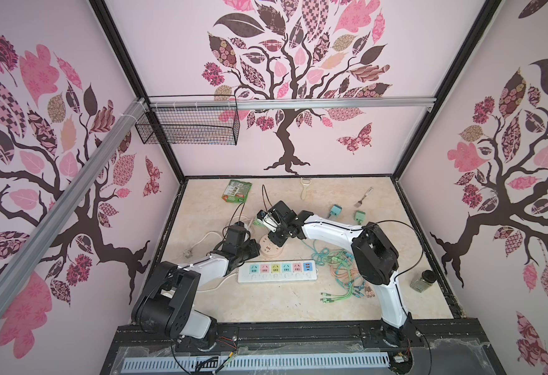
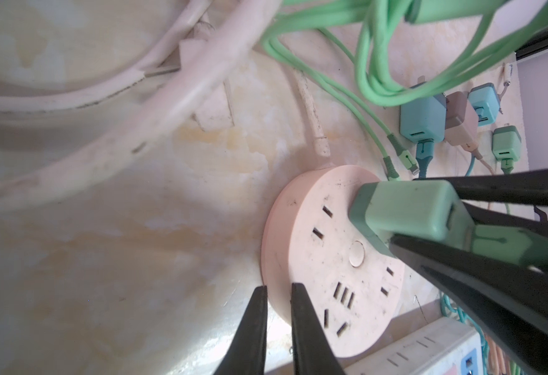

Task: Insert the plug
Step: 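Push the charger prongs down into the round pink socket with the right gripper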

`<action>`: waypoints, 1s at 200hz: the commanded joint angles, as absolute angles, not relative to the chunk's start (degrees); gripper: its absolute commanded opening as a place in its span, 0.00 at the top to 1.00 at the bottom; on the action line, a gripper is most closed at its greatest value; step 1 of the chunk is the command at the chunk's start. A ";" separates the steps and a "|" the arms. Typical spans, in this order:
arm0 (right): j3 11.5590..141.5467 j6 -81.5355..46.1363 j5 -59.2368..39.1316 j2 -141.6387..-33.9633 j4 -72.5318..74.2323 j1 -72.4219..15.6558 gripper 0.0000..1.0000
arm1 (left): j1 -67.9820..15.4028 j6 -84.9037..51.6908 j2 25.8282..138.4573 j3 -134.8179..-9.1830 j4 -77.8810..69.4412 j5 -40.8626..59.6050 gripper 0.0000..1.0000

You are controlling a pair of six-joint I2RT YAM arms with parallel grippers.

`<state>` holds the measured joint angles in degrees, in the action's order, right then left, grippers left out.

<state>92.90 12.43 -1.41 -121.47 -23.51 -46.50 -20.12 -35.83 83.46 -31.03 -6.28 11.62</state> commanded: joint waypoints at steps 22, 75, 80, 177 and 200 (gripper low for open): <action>88.51 11.45 1.49 -125.95 -29.37 -45.70 0.70 | -19.73 -35.87 80.49 -29.27 -4.80 11.26 0.83; 87.63 10.29 -0.01 -123.08 -27.34 -45.67 0.67 | -19.60 -35.60 75.41 -28.31 -2.43 10.07 0.82; 87.68 10.08 -0.32 -122.71 -27.13 -45.66 0.66 | -19.59 -35.56 74.97 -28.25 -2.01 9.98 0.82; 86.54 7.52 -3.21 -116.31 -25.26 -45.70 0.57 | -19.42 -35.65 68.88 -26.63 0.93 9.36 0.80; 84.74 6.53 -3.69 -114.29 -24.31 -45.69 0.53 | -19.41 -35.62 68.14 -26.39 1.32 9.32 0.79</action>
